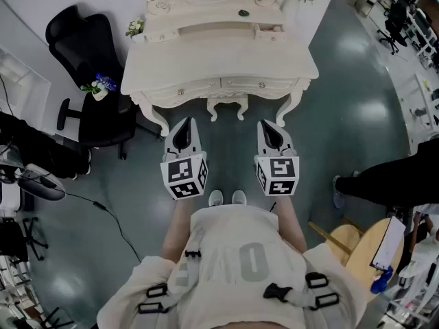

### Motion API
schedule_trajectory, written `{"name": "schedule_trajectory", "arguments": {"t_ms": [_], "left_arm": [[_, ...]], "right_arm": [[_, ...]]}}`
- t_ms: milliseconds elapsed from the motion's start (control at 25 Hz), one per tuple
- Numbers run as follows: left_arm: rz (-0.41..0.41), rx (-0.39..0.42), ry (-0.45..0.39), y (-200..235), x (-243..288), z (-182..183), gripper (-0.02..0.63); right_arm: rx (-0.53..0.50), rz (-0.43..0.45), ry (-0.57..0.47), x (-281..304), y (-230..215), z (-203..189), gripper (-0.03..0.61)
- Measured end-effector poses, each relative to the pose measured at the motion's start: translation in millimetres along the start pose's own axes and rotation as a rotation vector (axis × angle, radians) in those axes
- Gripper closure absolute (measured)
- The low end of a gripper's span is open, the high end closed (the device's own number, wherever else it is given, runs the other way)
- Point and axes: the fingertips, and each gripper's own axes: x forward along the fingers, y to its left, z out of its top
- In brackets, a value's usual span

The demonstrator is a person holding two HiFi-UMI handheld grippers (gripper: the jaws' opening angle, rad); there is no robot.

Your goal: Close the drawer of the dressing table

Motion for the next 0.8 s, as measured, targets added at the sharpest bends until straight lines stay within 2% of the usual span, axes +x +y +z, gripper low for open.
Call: {"name": "schedule_trajectory", "arguments": {"t_ms": [360,520,800], "left_arm": [[0.025,-0.006,-0.004,-9.9,-1.4,-2.7,0.595],[0.035,-0.014,-0.015,-20.7,-4.7,-8.7,0.595],[0.064,-0.041,-0.014,-29.1,-3.6,-18.6,0.595]], "right_arm": [[0.004,0.021,-0.014,-2.5,-12.5,0.9,0.572],[0.022,0.059,-0.022,-6.7,-20.1,-8.4,0.572],[0.025,0.062,0.001,-1.8,-30.1,-24.9,0.571]]}}
